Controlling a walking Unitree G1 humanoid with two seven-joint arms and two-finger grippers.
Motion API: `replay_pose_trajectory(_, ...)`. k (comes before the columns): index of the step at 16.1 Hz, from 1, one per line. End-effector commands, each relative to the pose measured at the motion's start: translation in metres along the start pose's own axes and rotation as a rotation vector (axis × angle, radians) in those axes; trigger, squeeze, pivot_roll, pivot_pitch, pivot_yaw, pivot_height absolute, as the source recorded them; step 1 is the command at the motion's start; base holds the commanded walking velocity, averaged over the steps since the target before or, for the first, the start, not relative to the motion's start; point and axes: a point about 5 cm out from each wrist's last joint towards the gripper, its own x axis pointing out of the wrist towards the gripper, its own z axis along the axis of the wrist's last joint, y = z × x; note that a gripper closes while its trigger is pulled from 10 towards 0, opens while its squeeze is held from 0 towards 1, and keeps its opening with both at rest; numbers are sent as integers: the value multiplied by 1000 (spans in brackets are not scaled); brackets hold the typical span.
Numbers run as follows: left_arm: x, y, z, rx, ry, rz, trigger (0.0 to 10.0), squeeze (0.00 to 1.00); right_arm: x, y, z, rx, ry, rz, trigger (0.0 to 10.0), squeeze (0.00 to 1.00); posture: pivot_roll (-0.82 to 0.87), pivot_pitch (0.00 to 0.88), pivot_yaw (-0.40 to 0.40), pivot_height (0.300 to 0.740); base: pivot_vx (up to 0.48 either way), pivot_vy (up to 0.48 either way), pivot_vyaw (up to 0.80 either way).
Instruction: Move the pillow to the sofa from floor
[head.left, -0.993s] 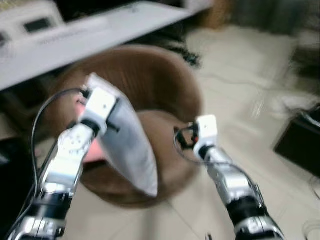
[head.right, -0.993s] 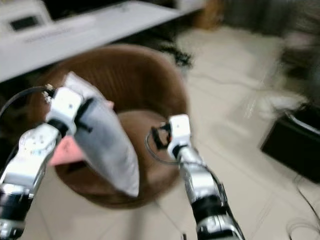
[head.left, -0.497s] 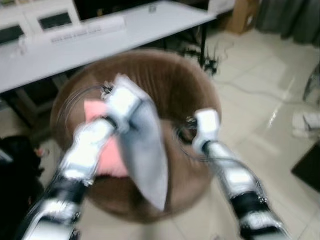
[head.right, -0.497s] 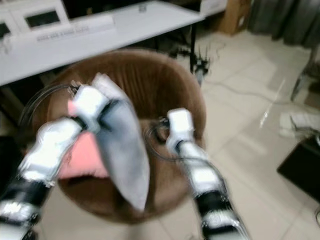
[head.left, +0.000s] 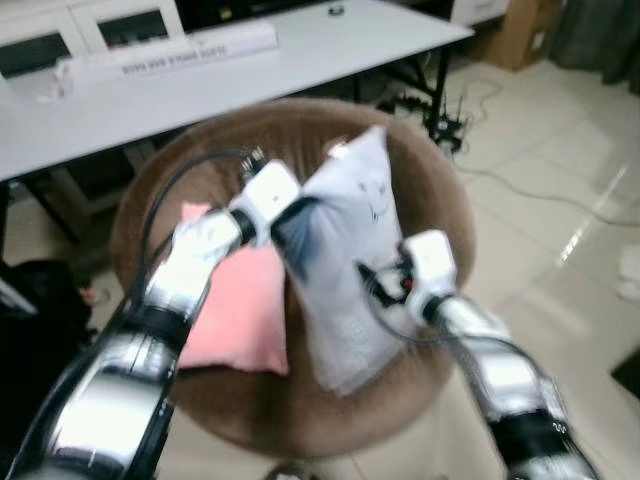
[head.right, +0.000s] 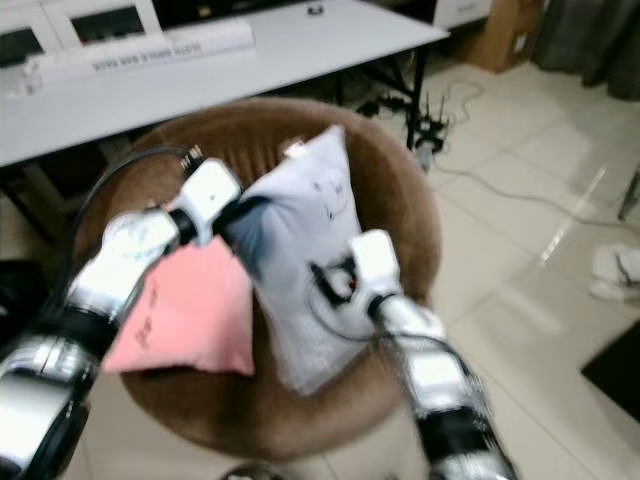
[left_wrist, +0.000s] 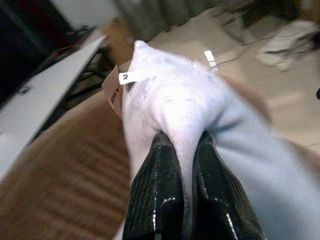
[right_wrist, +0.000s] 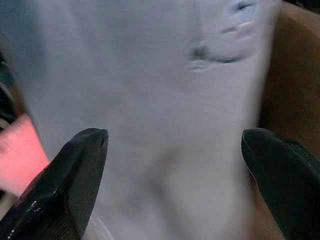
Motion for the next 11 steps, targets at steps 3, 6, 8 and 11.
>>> replay_pose_trajectory(3, 4, -20, -22, 91, 89, -122, 10000, 0, -4, 3, 6, -6, -8, 14, 10000, 0, 60, 0, 46, 740, 0, 0, 0)
replay_pose_trajectory(6, 12, -46, -40, 247, 170, -145, 10000, 0, -19, 7, -3, -13, 42, 21, 10000, 0, 7, 0, 42, 740, 0, 0, 0)
replay_pose_trajectory(8, 20, -58, -33, 258, 119, -216, 10000, 0, -30, 7, -4, -21, 53, 22, 10000, 0, -29, 0, 53, 740, 0, 0, 0)
replay_pose_trajectory(11, 37, -41, 2, 215, -2, -154, 10000, 0, -43, -1, 1, -16, 52, -7, 10000, 0, -58, 0, 50, 740, 0, 0, 0)
